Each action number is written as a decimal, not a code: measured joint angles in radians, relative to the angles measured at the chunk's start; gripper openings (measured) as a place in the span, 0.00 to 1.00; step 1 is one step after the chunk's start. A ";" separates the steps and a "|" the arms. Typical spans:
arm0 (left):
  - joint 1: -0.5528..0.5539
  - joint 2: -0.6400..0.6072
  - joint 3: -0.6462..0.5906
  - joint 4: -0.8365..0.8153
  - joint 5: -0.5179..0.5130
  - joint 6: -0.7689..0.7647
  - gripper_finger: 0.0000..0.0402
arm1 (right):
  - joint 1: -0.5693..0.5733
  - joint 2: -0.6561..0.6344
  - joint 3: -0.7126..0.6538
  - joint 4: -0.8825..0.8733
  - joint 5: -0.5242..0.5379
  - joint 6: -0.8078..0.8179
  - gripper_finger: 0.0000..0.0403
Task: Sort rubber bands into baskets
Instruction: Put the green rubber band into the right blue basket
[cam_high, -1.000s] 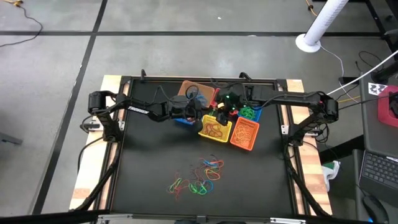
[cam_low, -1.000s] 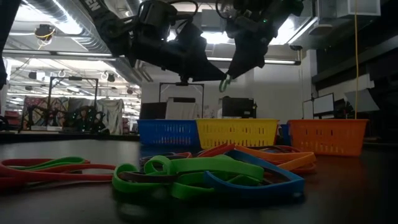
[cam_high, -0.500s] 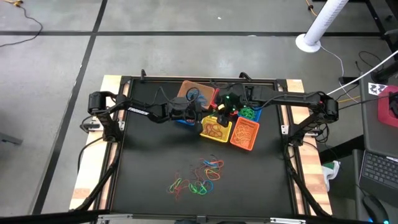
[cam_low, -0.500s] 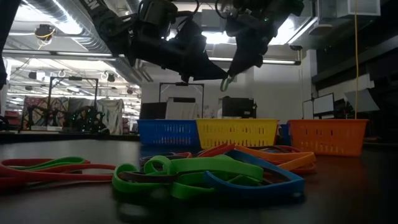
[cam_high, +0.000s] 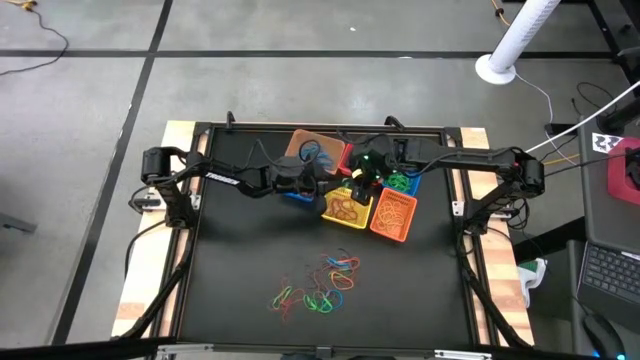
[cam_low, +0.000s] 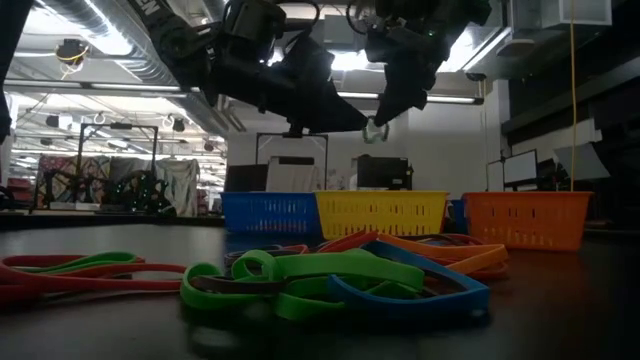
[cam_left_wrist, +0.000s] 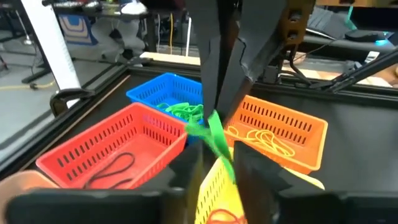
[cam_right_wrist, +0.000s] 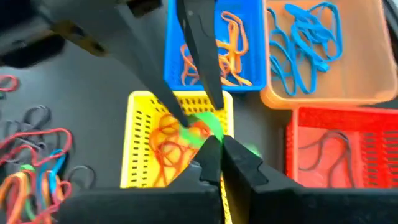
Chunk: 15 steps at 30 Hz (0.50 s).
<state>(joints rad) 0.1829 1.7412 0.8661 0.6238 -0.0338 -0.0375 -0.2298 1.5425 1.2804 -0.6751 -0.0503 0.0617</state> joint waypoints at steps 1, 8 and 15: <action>0.000 0.000 0.000 -0.007 0.000 -0.006 0.25 | 0.000 0.000 0.000 -0.009 0.013 -0.008 0.02; -0.001 0.000 -0.001 -0.066 0.000 -0.018 0.38 | -0.076 0.000 0.000 -0.178 0.081 -0.049 0.01; -0.002 0.000 -0.001 -0.095 0.000 -0.039 0.39 | -0.229 0.000 0.000 -0.383 0.103 -0.071 0.00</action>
<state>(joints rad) 0.1814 1.7409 0.8650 0.5287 -0.0338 -0.0762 -0.4593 1.5425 1.2804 -1.0583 0.0529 -0.0093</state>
